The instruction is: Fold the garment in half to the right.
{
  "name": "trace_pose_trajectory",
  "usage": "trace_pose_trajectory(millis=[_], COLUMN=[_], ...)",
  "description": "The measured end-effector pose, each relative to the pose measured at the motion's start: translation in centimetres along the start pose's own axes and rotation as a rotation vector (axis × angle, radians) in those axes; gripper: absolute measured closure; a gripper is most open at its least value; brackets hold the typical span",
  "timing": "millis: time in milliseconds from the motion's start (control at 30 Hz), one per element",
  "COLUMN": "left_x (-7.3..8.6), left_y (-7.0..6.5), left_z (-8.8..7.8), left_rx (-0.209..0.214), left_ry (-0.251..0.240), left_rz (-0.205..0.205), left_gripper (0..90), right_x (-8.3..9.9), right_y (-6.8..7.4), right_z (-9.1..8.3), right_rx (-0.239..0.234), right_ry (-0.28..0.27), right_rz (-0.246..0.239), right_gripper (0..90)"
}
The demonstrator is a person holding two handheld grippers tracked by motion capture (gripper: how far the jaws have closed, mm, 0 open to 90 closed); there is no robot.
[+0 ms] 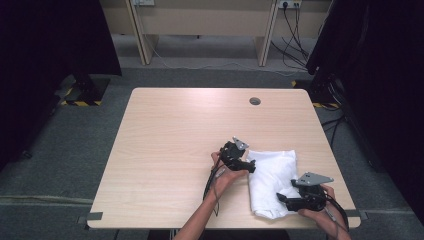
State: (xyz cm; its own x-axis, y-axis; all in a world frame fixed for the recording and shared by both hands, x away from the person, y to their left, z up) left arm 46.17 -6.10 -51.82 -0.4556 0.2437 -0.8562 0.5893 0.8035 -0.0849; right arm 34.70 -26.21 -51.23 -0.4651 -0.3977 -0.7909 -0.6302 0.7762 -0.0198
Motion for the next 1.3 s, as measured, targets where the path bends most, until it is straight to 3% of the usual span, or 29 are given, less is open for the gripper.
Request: trace_pose_trajectory(millis=[167,333,467,733,833,1033,1133,1300], left_x=[0.0,0.0,0.3,0.7,1.0,2.1,2.7,4.0], left_y=[0.2,1.0,1.6,3.2,4.1,5.6,6.2,6.8], left_z=[-0.2,-1.0,-1.6,-3.7,-4.8,-7.4,-8.6,-10.5], left_rx=[0.024,0.019,0.011,0.005,-0.006,-0.016,-0.027,-0.032], left_ry=[-0.014,-0.028,-0.018,-0.028,-0.029,-0.035,-0.036,-0.035], left_rz=[-0.033,-0.052,-0.027,-0.014,-0.001,0.015,0.017,0.031], left_gripper=[10.2,5.6,5.6,6.0,6.1,5.9,5.9,5.9], right_x=[0.0,0.0,0.0,0.1,-0.1,-0.9,-1.5,-1.7], right_y=[0.0,0.0,0.1,0.1,0.0,-0.2,0.2,1.8], right_z=[0.1,0.1,0.1,0.1,0.0,-0.3,-0.3,0.6], right_rx=[0.006,0.007,0.009,0.009,0.014,0.018,-0.003,-0.05], right_ry=[0.001,0.003,0.002,0.0,0.007,-0.039,-0.052,-0.006], right_rz=[0.006,0.006,0.004,0.008,0.018,0.026,0.012,-0.016], right_gripper=[22.9,22.7,22.3,22.0,18.0,16.1,14.5,12.2])
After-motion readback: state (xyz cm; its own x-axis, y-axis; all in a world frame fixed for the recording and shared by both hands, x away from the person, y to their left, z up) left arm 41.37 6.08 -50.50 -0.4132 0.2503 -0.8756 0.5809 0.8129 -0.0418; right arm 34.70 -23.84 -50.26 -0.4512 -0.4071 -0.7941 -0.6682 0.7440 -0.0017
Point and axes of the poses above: each handheld gripper's, and its own axes: z roughly forward along the jaws, x roughly out of its underside, y roughly to its left, the point moved 5 cm from there along z, roughly forward along the jaws, and after that the axes turned 8 degrees about -y, right-handed, at the moved point
